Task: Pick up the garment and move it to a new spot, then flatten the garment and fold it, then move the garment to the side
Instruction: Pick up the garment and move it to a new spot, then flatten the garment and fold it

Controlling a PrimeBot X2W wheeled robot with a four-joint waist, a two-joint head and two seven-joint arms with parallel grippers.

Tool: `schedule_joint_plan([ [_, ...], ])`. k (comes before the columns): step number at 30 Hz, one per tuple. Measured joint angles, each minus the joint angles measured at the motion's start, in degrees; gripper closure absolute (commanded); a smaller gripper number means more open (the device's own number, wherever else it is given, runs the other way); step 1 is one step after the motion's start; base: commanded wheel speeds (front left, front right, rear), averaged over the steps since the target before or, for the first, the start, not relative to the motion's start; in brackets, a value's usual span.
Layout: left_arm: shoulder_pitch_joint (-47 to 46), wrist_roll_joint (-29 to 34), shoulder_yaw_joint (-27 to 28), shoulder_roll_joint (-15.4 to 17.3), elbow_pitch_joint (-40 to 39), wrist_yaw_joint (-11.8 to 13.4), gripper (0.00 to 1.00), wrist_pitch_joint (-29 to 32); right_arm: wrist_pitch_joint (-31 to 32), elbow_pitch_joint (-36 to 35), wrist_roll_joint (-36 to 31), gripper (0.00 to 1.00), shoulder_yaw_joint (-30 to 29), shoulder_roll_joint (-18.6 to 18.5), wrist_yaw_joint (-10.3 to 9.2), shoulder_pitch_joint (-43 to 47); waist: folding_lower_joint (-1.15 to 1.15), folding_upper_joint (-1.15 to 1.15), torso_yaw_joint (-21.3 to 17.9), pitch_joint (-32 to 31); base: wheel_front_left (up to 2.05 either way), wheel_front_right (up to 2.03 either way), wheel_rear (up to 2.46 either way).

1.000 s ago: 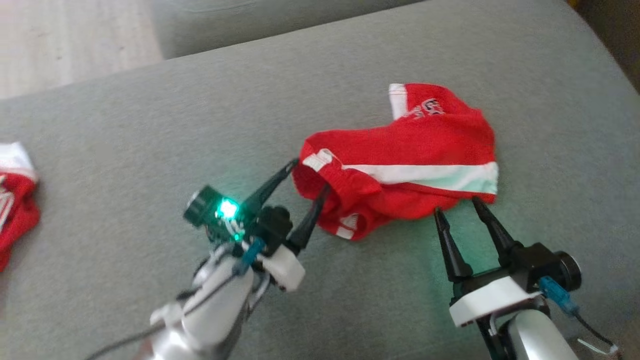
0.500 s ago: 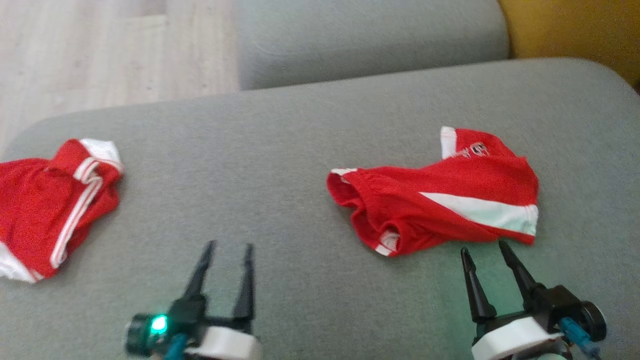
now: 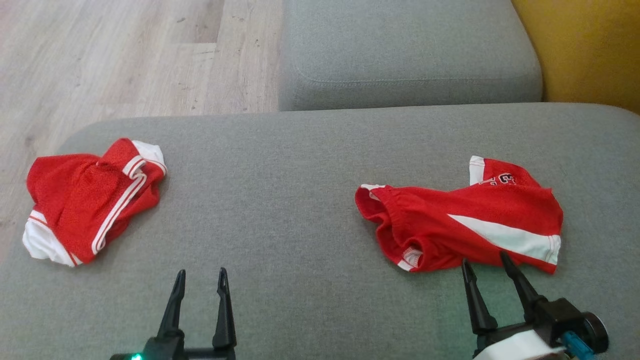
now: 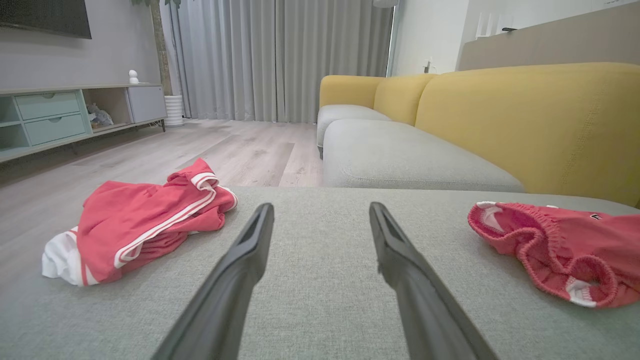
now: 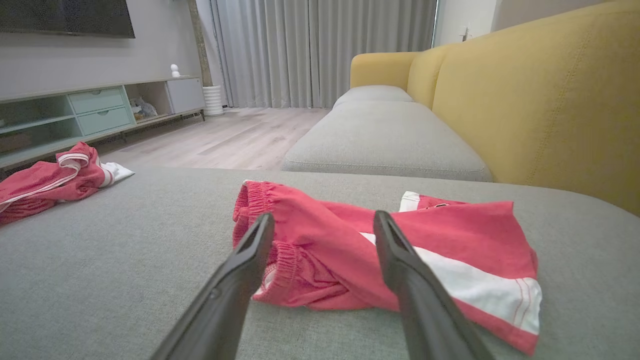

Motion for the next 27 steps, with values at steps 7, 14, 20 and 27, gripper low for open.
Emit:
schedule_joint_plan([
  [7, 1.41, 1.53, 0.21, -0.14, -0.27, -0.36, 0.0, 0.01, 0.0, -0.45, 0.0, 0.0, 0.15, 0.0, 0.0, 0.08, 0.0, 0.0, 0.21, -0.37, 0.0, 0.0, 0.0],
  [14, 1.56, 2.48, 0.3, -0.16, -0.21, -1.02, 0.0, 0.0, 0.01, -0.6, 0.11, 0.0, 0.19, 0.0, 0.0, 0.18, 0.0, 0.0, -0.06, -0.63, 0.0, 0.0, 0.0],
  [20, 2.18, 2.49, 0.23, -0.18, 0.13, -1.09, 0.0, 0.01, 0.01, -1.0, 0.33, 0.0, 0.18, 0.0, 0.0, 0.22, 0.0, 0.0, -0.19, -0.72, 0.0, 0.0, 0.0],
  [27, 2.26, 2.48, -0.04, -0.18, 0.82, -1.1, 0.0, 0.01, 0.01, -1.14, 0.33, 0.0, 0.19, 0.0, 0.0, 0.23, 0.01, 0.0, -0.39, -0.54, 0.0, 0.0, 0.0],
])
